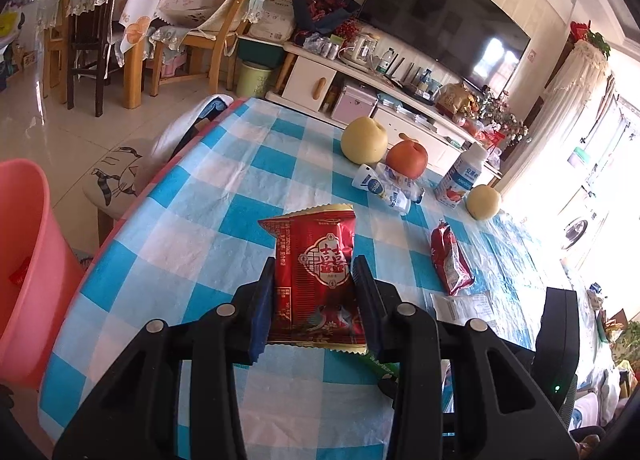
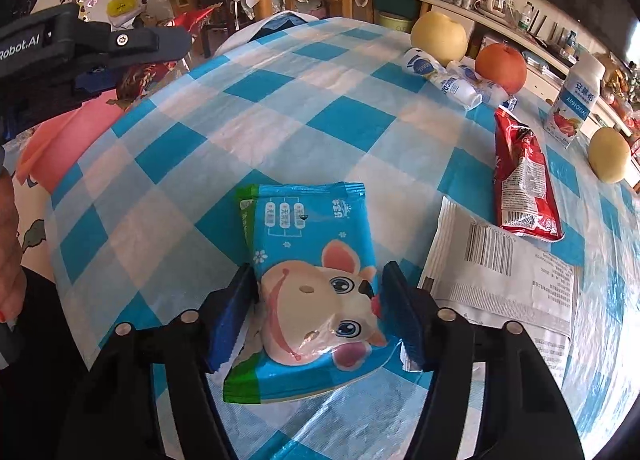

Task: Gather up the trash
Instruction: 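Grasp the blue cartoon wipes pack with the right gripper while the left holds the red packet, then carry both packets over the pink bucket and open both grippers to drop them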

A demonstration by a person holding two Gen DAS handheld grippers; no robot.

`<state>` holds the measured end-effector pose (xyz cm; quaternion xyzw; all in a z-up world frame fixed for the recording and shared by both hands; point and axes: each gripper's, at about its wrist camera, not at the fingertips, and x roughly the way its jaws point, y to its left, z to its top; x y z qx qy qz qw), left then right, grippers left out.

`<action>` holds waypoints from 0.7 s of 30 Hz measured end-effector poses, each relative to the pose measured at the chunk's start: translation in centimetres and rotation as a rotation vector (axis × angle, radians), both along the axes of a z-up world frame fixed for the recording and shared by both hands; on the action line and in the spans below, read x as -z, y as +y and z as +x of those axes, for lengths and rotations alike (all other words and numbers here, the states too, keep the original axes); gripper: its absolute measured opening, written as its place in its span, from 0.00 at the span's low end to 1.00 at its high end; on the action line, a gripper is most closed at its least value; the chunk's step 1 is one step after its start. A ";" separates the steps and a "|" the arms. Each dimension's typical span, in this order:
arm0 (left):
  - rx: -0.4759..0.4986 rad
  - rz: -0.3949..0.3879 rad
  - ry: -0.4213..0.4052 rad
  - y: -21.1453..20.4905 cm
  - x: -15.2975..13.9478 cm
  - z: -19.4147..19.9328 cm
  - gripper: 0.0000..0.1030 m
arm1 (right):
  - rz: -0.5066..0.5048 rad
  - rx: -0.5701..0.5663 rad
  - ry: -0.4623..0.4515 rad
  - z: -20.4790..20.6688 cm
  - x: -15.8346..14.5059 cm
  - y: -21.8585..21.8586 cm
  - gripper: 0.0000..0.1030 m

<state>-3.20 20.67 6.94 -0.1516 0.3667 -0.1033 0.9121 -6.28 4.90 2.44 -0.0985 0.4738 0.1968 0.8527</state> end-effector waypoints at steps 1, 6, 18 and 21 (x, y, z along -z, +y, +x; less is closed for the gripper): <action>-0.007 0.000 -0.001 0.2 0.0 0.0 0.39 | 0.007 0.007 -0.005 0.0 0.0 0.0 0.55; -0.046 -0.005 -0.006 1.0 -0.2 0.0 0.39 | 0.017 0.054 -0.020 -0.2 -0.3 0.0 0.48; -0.183 0.001 -0.066 4.0 -1.9 -1.0 0.39 | 0.059 0.132 -0.047 0.0 -2.5 0.6 0.39; -0.236 -0.006 -0.078 5.2 -2.2 -1.3 0.39 | 0.095 0.124 -0.063 0.1 -4.0 1.5 0.39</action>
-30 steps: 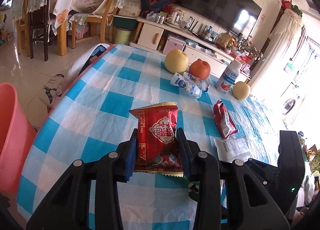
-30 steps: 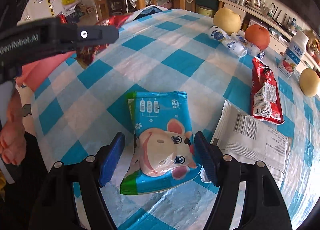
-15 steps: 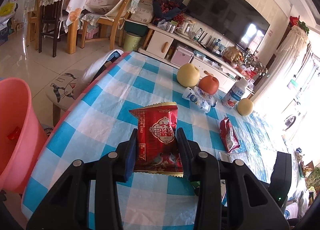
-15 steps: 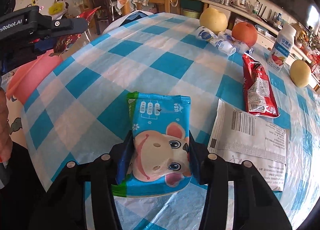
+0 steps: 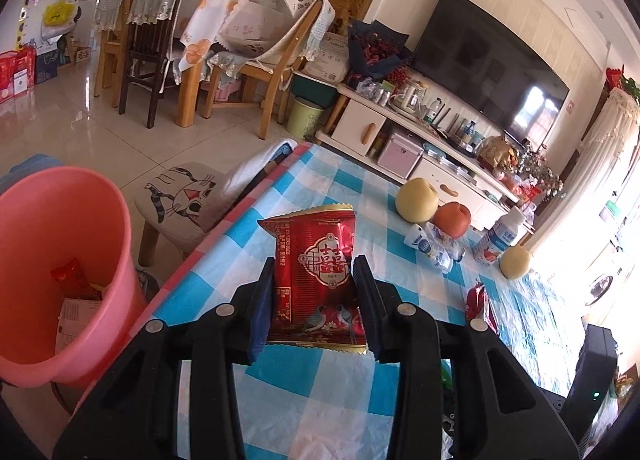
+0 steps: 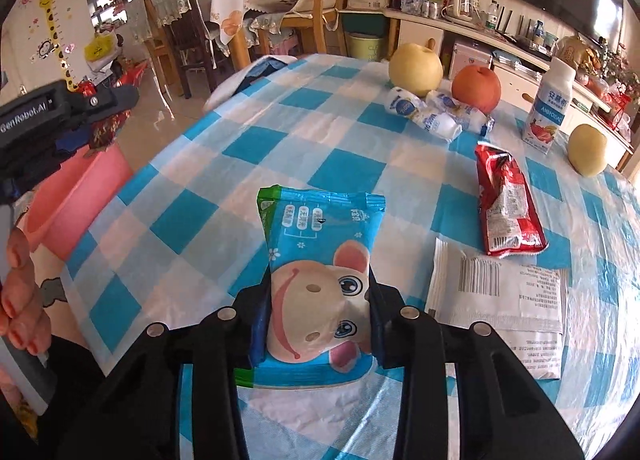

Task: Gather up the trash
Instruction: 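Carry both packets over the pink bucket and open both grippers to drop them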

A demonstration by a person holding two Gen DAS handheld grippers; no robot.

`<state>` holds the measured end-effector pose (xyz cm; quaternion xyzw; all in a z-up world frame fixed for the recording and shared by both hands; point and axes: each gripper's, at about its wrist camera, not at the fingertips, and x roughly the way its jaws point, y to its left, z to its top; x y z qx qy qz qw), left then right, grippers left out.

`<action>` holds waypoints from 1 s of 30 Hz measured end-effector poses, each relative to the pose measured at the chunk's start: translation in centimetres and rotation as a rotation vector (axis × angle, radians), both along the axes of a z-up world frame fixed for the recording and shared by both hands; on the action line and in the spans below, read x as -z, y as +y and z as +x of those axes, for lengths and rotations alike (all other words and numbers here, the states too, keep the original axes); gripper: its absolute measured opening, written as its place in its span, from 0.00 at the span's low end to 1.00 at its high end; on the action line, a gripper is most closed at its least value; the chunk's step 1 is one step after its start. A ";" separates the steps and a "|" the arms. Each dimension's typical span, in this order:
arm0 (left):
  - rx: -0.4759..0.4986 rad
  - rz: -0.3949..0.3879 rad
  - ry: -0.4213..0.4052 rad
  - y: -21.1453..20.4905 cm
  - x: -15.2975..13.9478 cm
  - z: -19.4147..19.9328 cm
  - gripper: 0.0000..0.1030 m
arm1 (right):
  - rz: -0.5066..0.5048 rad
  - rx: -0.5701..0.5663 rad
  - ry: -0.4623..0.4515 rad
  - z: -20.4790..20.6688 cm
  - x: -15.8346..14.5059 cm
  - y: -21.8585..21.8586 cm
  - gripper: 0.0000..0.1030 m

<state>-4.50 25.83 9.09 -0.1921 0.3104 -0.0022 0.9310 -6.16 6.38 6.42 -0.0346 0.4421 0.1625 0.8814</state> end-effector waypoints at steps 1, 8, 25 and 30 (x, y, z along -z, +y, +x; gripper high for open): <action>-0.018 -0.005 -0.003 0.5 -0.1 -0.1 0.39 | 0.022 -0.008 -0.007 0.0 -0.6 0.4 0.39; -0.220 -0.036 -0.020 5.5 -0.6 -1.0 0.39 | 0.145 -0.106 -0.018 0.3 -4.1 5.4 0.39; -0.719 -0.299 0.054 18.8 2.4 -4.8 0.42 | 0.337 -0.385 0.015 2.5 -9.4 23.7 0.39; -0.803 -0.315 0.068 20.0 3.0 -5.4 0.65 | 0.333 -0.391 0.038 3.7 -8.3 26.8 0.43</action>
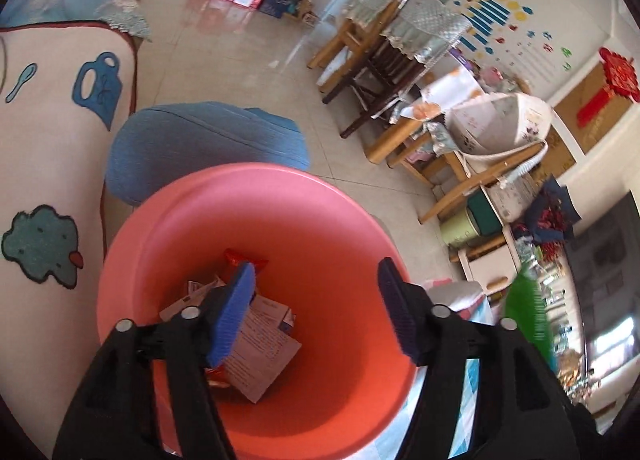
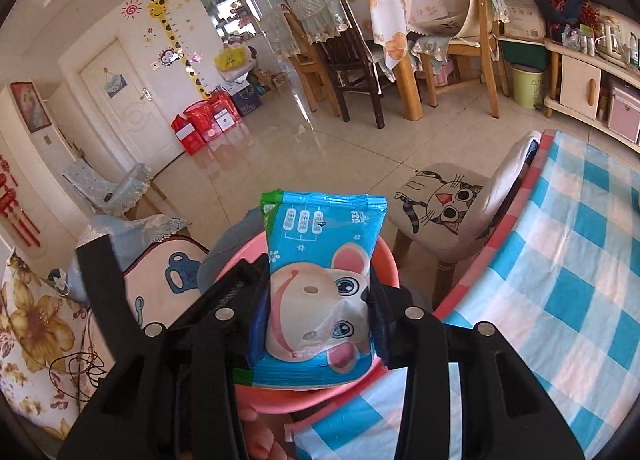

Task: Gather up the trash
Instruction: 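Carry both packets over the pink bucket and open both grippers to drop them, then withdraw both open grippers from the bucket back over the table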

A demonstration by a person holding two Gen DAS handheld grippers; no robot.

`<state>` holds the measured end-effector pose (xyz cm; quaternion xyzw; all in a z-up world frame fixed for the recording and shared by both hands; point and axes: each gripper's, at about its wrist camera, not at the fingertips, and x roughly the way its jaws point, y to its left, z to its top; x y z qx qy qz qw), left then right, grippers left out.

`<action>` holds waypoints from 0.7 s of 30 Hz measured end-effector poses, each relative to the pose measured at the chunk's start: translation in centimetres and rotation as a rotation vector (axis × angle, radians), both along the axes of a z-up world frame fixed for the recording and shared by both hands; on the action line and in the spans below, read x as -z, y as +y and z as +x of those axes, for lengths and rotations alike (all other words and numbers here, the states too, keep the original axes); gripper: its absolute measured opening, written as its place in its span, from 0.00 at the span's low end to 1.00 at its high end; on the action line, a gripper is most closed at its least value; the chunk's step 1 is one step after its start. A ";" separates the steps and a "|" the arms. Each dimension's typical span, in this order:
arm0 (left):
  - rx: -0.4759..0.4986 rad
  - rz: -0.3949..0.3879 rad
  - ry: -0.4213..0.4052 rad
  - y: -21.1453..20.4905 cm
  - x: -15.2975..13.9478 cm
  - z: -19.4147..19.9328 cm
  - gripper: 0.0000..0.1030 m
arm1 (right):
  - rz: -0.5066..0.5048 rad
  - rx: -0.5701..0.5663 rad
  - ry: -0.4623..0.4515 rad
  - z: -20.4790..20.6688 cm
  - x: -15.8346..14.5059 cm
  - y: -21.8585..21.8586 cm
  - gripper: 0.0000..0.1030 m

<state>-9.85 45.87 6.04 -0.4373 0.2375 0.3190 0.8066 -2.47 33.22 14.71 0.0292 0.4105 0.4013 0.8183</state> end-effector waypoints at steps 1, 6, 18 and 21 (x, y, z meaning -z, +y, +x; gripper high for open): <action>-0.012 0.000 0.002 0.1 0.0 0.0 0.69 | 0.003 -0.002 0.004 0.1 0.2 0.3 0.49; -0.050 0.042 0.004 0.2 -0.4 -0.3 0.79 | 0.025 0.025 -0.032 -0.2 0.1 -0.9 0.70; 0.119 0.186 -0.116 -3.8 -1.9 1.8 0.86 | -0.164 0.127 -0.113 -2.4 2.3 -8.4 0.86; 0.147 0.245 -0.198 -5.6 -2.6 1.9 0.91 | -0.225 0.148 -0.150 -3.2 2.8 -10.4 0.88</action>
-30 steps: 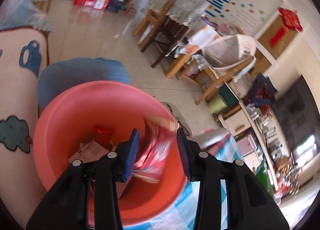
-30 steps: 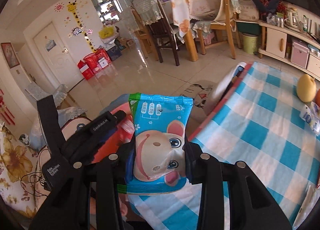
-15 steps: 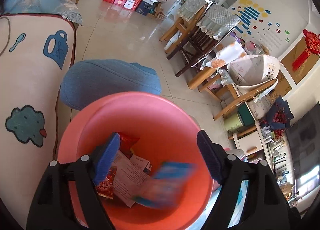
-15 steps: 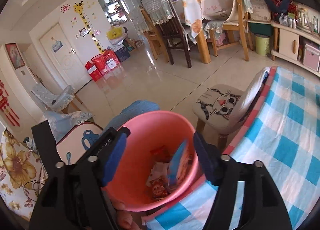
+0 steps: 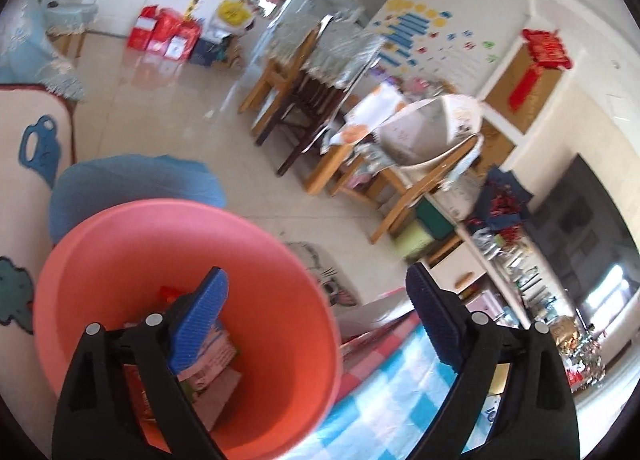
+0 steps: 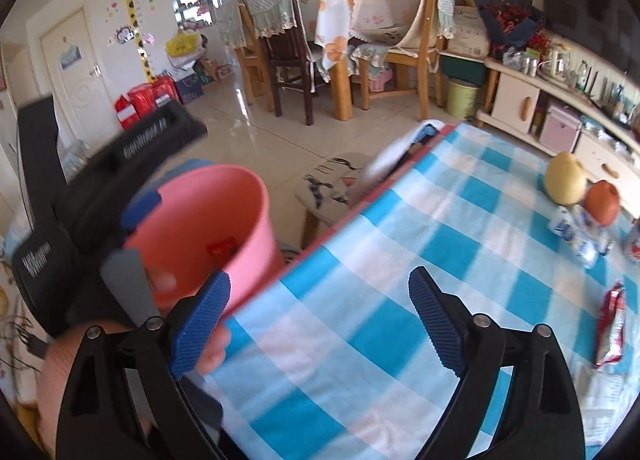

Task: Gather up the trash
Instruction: 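Withdraw both open grippers from the bucket back over the table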

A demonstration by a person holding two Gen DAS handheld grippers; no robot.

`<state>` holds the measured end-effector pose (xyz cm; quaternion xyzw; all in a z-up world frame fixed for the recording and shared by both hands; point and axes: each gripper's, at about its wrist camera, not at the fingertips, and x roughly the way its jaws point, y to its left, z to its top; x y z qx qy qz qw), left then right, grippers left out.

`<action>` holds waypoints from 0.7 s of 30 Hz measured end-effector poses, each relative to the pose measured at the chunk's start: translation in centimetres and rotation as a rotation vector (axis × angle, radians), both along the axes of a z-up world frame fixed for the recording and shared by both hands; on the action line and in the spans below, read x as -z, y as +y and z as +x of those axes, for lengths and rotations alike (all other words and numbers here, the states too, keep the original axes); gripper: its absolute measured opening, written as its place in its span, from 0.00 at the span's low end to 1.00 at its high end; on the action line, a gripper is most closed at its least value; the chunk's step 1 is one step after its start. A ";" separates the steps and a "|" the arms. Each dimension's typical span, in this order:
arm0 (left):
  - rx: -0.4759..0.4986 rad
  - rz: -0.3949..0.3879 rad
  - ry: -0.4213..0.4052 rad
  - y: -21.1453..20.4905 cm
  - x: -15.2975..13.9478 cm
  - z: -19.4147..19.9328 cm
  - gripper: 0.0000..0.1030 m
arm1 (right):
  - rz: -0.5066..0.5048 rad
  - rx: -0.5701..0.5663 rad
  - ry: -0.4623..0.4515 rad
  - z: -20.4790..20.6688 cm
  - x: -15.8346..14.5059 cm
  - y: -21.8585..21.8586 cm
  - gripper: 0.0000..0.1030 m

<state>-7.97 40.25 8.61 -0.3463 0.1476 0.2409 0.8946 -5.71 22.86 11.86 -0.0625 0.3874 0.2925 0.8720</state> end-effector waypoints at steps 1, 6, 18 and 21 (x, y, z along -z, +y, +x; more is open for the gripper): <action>0.014 0.012 -0.021 -0.6 -0.2 0.1 0.94 | -0.014 0.008 -0.011 -0.2 0.1 -0.7 0.88; 0.150 0.037 -0.029 -3.2 -0.7 1.5 0.96 | -0.064 0.068 -0.040 -1.0 0.2 -4.4 0.89; 0.526 0.330 0.136 -12.5 -1.8 4.6 0.96 | -0.113 0.121 -0.126 -2.7 -2.0 -10.2 0.91; 0.602 0.329 0.189 -14.6 -1.5 5.5 0.96 | -0.128 0.124 -0.155 -3.1 -2.2 -11.5 0.91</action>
